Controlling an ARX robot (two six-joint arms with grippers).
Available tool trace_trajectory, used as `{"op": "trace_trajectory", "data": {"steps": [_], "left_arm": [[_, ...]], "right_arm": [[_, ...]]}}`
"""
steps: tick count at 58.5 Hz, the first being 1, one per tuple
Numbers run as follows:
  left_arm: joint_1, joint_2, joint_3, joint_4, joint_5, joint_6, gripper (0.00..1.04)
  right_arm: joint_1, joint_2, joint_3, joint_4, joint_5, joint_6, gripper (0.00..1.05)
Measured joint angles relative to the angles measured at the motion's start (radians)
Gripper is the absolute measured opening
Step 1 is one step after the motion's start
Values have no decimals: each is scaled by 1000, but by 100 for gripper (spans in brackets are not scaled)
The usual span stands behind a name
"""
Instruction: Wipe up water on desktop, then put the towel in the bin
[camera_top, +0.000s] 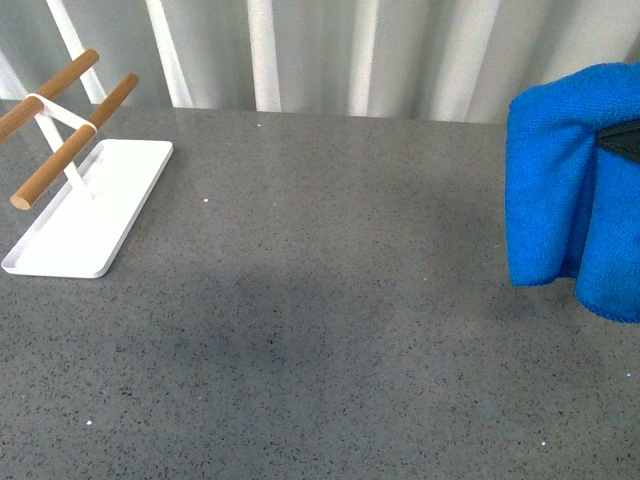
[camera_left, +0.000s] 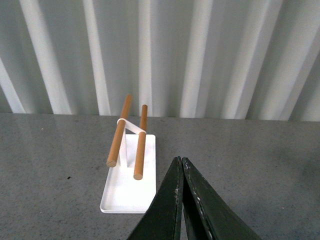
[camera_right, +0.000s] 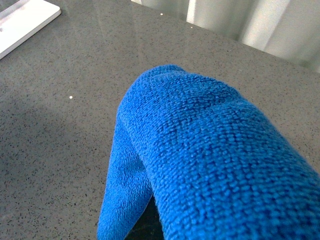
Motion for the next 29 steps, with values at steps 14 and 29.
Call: {"op": "trace_trajectory", "data": {"steps": [14,29], "left_arm": [[0,-183,0,-195,-4,0,3],[0,-192,0,-200,-5,0,3]], "right_arm": [[-24,-21,-3,-42,11,-3,4],[-18,-20,31,-99,11,-21,4]]}}
